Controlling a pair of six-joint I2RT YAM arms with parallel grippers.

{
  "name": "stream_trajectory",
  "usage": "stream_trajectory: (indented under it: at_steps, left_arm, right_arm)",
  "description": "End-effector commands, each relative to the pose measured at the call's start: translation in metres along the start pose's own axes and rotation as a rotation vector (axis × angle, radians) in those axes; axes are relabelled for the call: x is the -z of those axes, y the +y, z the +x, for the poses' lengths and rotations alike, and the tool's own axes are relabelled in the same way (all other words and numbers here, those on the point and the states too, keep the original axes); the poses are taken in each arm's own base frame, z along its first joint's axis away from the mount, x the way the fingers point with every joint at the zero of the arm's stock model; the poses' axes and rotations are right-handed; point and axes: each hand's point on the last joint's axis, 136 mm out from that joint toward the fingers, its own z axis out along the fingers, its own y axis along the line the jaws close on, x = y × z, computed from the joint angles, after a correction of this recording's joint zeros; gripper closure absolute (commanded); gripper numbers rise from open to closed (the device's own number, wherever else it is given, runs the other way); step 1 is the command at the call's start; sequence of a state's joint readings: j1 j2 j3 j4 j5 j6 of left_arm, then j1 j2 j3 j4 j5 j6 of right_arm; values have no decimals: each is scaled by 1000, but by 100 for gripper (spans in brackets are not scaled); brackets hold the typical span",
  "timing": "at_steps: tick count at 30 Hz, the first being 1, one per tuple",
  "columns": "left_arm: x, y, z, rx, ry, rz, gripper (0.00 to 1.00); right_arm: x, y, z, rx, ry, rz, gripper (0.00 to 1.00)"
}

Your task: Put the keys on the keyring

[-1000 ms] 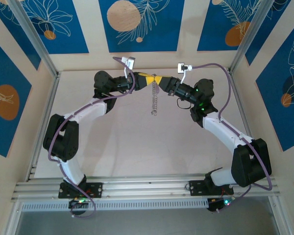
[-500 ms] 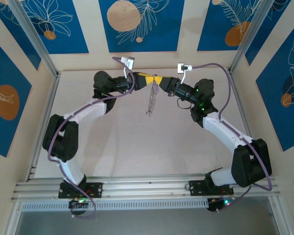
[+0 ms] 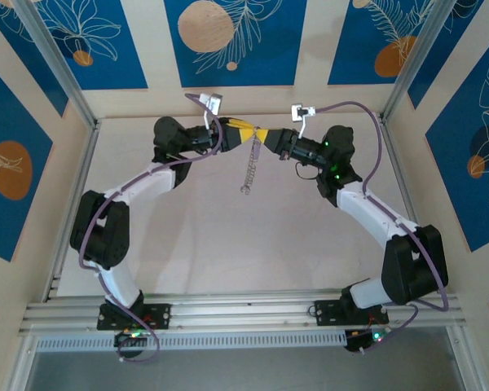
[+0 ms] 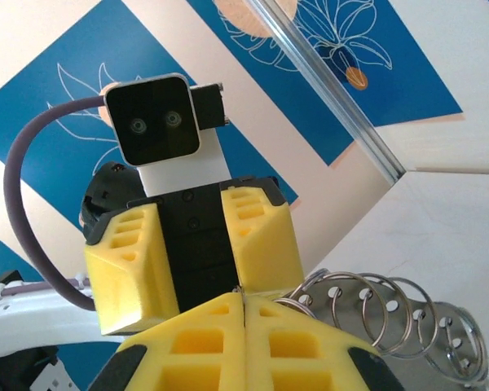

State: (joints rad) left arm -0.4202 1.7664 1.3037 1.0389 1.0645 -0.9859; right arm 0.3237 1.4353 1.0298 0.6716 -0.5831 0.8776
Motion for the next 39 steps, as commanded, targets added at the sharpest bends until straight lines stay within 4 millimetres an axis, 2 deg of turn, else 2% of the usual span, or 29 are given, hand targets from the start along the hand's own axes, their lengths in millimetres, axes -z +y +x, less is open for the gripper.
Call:
stream_trajectory:
  at_steps: [1, 11, 16, 21, 29, 39]
  left_arm:
    - [9, -14, -25, -123, 6, 24, 62]
    - [29, 33, -23, -65, 97, -36, 61]
    - [34, 50, -17, -31, 165, -36, 66]
    - [37, 65, -10, -18, 214, -74, 67]
    - [37, 76, 5, -22, 305, -146, 67]
    - [30, 80, 19, -14, 365, -158, 69]
  right_arm:
    - [-4, -4, -7, 37, 68, -23, 100]
    - [-14, -38, -14, 20, 254, -92, 100]
    - [-17, -52, -14, 3, 314, -124, 100]
    - [-22, -62, -11, -16, 356, -138, 100]
    - [-27, -69, -7, -32, 374, -149, 100]
    - [-33, -62, 1, -29, 392, -174, 100]
